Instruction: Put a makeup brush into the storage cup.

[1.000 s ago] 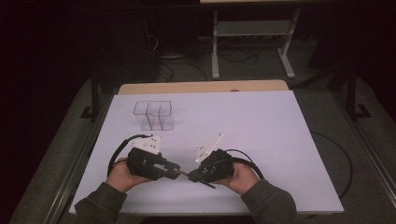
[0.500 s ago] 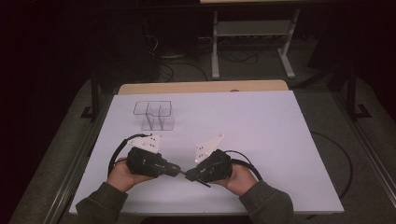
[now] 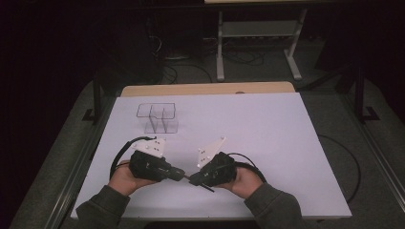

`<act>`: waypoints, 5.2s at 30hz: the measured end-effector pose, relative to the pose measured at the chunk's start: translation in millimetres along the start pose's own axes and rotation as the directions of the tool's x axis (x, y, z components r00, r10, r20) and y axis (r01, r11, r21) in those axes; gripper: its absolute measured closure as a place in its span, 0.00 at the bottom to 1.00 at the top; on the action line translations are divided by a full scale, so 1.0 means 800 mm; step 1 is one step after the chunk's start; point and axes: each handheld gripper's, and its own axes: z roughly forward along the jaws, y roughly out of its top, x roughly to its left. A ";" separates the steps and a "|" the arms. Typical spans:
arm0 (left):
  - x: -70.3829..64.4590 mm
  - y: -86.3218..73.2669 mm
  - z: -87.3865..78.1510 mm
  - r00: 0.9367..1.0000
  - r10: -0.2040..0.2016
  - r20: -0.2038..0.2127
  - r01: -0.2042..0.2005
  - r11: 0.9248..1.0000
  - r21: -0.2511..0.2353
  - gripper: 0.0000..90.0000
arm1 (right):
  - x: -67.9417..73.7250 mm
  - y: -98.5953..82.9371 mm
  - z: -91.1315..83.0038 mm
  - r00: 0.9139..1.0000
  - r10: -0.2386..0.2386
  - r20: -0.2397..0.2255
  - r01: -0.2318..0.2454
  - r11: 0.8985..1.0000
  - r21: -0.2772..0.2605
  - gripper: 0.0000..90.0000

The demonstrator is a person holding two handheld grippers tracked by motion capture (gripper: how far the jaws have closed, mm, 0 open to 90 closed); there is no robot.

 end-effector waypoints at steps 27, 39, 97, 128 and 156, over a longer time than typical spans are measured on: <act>-0.006 0.007 -0.009 1.000 -0.005 -0.012 0.004 1.000 -0.009 0.82 | 0.000 0.014 -0.002 1.000 -0.004 -0.010 0.004 0.999 0.034 0.92; -0.004 0.010 -0.007 1.000 -0.007 -0.021 0.006 0.999 -0.033 0.88 | 0.000 0.007 0.000 1.000 0.013 0.024 -0.012 0.998 -0.054 0.92; -0.004 -0.010 -0.020 0.992 -0.048 -0.113 0.044 0.998 -0.036 0.73 | -0.019 0.014 -0.017 0.998 0.065 0.004 -0.065 0.998 -0.011 0.92; -0.010 -0.062 -0.008 0.969 -0.114 -0.219 0.102 0.993 -0.063 0.54 | -0.066 0.008 -0.057 0.988 0.136 0.073 -0.134 0.991 -0.025 0.92; -0.013 -0.083 -0.005 0.954 -0.138 -0.267 0.123 0.990 -0.072 0.42 | -0.101 0.042 -0.071 0.982 0.152 0.116 -0.149 0.988 -0.036 0.92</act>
